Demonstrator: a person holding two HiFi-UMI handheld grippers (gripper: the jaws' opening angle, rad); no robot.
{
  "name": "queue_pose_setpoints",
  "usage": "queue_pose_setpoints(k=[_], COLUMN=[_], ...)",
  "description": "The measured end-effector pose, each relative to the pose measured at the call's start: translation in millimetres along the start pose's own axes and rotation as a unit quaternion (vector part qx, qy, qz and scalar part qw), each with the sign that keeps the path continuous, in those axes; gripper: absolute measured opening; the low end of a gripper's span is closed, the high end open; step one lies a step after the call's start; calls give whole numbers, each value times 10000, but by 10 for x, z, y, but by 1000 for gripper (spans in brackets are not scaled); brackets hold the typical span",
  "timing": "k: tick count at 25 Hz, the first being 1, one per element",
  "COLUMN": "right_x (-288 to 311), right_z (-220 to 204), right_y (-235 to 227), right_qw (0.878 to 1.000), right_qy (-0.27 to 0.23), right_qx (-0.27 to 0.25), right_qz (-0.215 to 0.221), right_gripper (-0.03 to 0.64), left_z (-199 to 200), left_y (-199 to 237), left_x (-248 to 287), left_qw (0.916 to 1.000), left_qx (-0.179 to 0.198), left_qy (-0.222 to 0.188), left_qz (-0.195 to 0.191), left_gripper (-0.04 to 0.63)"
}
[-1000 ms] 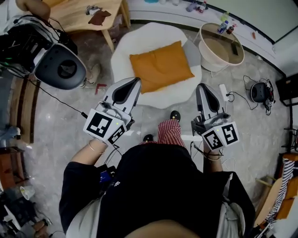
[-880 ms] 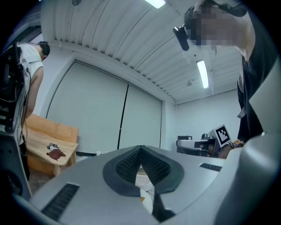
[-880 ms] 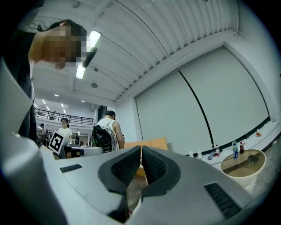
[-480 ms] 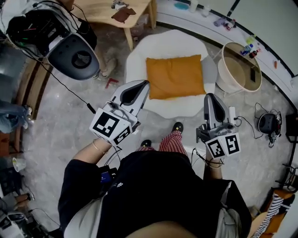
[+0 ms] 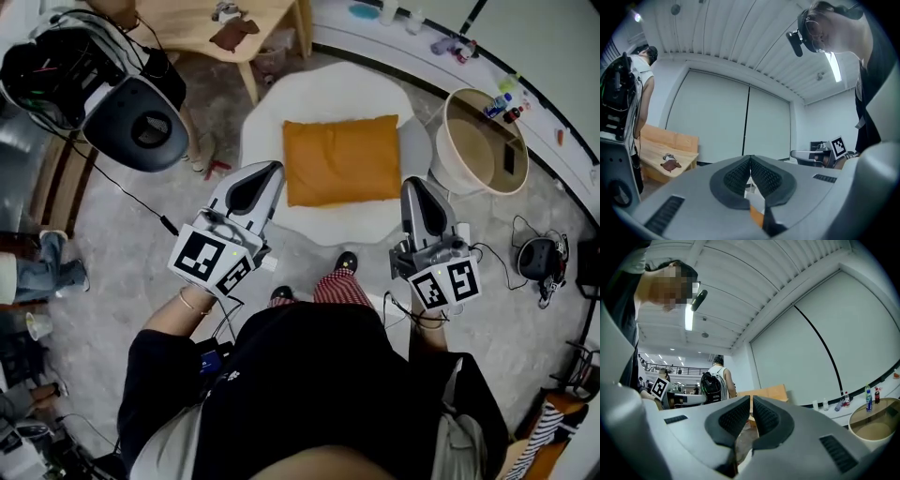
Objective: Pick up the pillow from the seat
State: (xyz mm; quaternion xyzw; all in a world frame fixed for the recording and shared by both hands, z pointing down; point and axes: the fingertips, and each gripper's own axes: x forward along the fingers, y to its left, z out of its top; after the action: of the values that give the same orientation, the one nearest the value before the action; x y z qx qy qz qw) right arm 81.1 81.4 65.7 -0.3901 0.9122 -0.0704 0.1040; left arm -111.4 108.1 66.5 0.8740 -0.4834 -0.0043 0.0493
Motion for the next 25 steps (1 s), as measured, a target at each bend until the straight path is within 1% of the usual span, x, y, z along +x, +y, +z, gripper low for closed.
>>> queue_pose_setpoints(k=[4, 8, 11, 14, 17, 20, 22, 25], right_x=[-64, -151, -185, -176, -93, -48, -29, 24], right_z=[42, 72, 89, 91, 71, 29, -18, -95], right_y=[-273, -539, -755, -989, -1224, -1343, -1370, -1432], right_qw=[10000, 10000, 10000, 9999, 9998, 9996, 9995, 9992], right_qy=[26, 25, 42, 126, 200, 274, 306, 380], right_qx=[18, -13, 11, 20, -2, -21, 4, 73], right_qz=[-8, -12, 33, 23, 26, 67, 57, -64], right_gripper=[23, 23, 23, 23, 23, 23, 23, 25], left_z=[37, 26, -2, -50, -92, -125, -106, -76], left_y=[-87, -225, -315, -379, -377, -374, -321, -170], left_x=[187, 389, 579, 801, 1035, 1123, 1164, 1275], left_qw=[9999, 9999, 9998, 9997, 9994, 9989, 9987, 9989], left_qx=[21, 85, -7, -28, -46, 51, 181, 214], left_qy=[-20, -26, -26, 120, 289, 424, 396, 307], left_qz=[113, 143, 174, 218, 207, 195, 264, 278], left_gripper=[9, 9, 9, 9, 9, 9, 9, 9])
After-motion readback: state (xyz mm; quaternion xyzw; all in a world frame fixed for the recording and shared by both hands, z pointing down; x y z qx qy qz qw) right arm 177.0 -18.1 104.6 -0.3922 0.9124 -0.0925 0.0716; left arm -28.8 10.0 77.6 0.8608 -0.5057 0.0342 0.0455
